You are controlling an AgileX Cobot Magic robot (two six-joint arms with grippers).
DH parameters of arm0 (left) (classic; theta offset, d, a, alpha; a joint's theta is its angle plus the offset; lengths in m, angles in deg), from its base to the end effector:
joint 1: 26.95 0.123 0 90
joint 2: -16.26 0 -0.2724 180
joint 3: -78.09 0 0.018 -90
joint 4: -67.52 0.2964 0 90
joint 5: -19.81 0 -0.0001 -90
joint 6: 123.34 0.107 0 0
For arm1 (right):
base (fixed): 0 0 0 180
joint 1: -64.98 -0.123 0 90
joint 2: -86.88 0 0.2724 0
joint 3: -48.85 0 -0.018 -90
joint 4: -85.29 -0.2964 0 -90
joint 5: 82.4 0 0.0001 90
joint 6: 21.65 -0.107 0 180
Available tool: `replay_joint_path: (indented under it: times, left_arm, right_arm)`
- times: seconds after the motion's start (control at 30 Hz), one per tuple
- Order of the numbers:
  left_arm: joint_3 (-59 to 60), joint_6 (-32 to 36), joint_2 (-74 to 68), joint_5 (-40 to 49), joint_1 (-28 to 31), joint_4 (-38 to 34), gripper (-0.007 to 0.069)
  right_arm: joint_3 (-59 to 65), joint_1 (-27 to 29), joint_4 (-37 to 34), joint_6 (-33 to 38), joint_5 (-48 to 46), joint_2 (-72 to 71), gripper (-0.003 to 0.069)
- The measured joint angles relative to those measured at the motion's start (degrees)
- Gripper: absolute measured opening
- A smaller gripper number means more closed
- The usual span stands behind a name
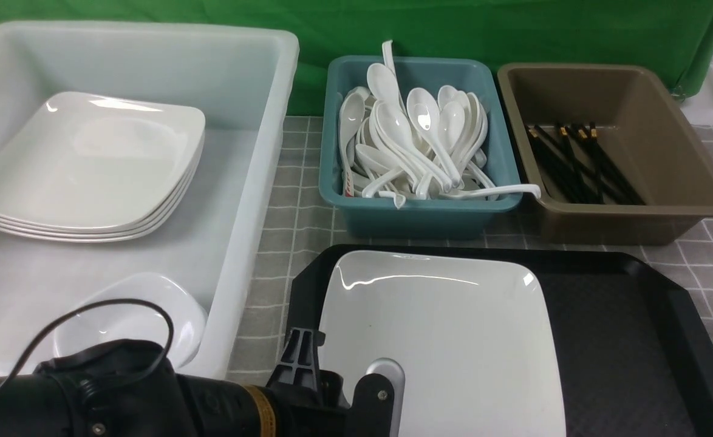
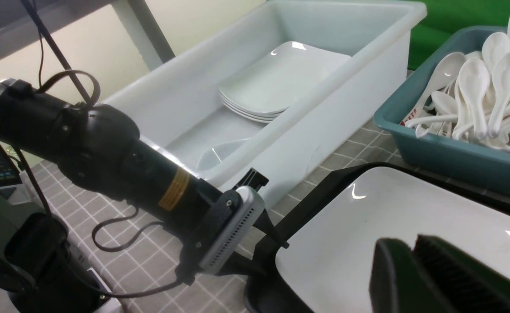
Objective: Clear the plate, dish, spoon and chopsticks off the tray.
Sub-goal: Use the left arm to grab a plate from the dinner plate
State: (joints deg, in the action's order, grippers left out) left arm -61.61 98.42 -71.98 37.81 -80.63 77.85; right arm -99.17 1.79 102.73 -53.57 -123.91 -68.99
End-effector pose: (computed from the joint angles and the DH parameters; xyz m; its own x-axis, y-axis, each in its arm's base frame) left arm 0.1789 -0.2333 0.1358 0.3101 0.8991 -0.3089 0.8744 -0.1423 0.4638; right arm 0.0603 0.0722 0.4030 -0.2984 0.1055 -0.9486 -0.7285 0.6170 0.2978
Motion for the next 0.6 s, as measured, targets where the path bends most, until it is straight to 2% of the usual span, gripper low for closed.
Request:
replay_joint_path:
  times: [0.37,0.6]
  left_arm:
    - [0.0,0.8,-4.0,0.1,0.0,-0.8,0.0365]
    - [0.0,1.1,-8.3,-2.1,0.0,2.5,0.0365]
  right_arm:
    - [0.0,0.0,-0.1,0.0,0.0,0.0,0.0095]
    - [0.0,0.0,-0.4,0.0,0.0,0.0,0.0101]
